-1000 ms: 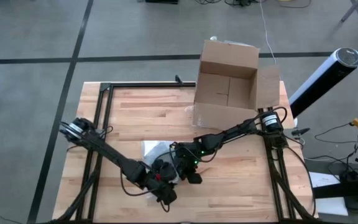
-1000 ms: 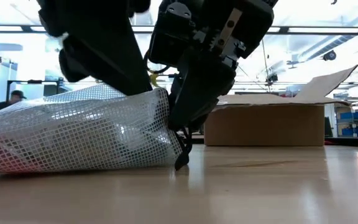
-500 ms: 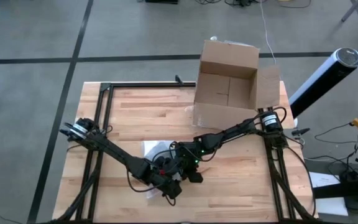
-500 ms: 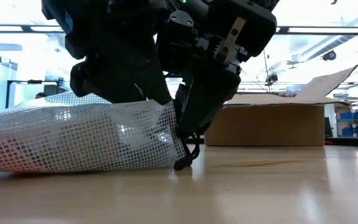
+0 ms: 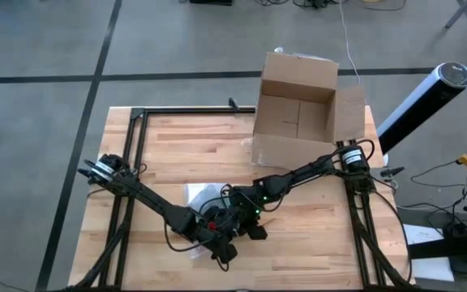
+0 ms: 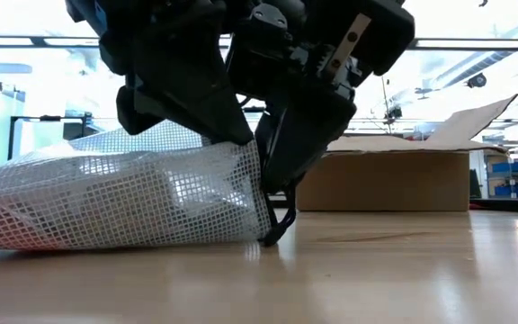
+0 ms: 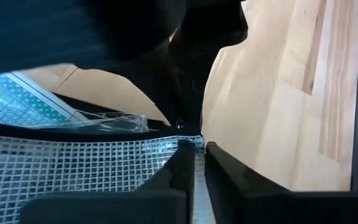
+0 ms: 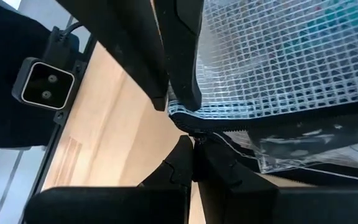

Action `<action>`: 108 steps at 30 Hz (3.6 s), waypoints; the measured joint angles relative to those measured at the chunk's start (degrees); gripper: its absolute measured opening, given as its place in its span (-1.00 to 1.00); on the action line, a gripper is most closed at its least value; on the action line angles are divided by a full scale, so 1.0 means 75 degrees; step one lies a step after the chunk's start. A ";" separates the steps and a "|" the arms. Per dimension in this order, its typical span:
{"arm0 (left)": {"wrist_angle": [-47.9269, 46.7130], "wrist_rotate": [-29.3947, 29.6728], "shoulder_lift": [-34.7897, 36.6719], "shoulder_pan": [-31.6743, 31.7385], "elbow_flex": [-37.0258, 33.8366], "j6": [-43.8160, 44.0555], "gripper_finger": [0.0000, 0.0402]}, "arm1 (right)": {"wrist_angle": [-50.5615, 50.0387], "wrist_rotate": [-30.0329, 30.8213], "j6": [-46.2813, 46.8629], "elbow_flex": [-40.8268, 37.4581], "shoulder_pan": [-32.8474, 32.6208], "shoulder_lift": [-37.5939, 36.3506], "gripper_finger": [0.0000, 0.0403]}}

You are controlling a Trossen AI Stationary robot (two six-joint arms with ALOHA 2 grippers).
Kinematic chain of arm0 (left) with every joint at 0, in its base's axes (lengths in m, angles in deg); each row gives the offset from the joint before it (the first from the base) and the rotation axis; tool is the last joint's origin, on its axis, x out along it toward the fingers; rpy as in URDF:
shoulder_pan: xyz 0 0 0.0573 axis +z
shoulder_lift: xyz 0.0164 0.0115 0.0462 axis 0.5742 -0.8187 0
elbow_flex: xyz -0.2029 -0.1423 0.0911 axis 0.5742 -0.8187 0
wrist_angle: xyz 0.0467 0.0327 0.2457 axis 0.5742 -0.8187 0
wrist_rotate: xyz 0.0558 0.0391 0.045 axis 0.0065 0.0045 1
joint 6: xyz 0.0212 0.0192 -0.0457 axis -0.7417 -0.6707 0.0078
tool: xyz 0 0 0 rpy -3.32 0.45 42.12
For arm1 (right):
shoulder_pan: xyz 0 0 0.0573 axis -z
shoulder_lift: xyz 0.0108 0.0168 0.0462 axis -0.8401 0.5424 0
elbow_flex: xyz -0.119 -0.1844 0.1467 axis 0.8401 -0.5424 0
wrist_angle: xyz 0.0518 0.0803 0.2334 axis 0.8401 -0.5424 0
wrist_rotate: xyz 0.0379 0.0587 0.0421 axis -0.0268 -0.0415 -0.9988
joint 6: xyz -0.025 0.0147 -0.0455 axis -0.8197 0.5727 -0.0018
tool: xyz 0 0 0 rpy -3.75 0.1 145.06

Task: Unpack boxes

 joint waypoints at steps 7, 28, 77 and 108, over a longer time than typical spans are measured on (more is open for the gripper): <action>0.0095 0.0032 0.0000 0.0015 -0.0148 0.0145 -0.43 | -0.0019 0.0074 0.0103 0.0000 0.0005 0.0000 -1.00; 0.0202 0.0521 0.0012 0.0052 -0.0586 0.0541 -0.65 | -0.0070 0.0085 0.0218 0.0003 0.0115 0.0000 -1.00; -0.0841 -0.0628 0.0466 -0.0262 -0.0315 0.1440 0.02 | -0.0169 -0.0273 0.0154 0.0536 0.0801 -0.0015 -1.00; -0.1352 -0.0290 -0.0435 0.0209 0.0343 0.0841 -0.97 | -0.0184 -0.0825 0.0107 0.0519 0.0717 -0.0009 -1.00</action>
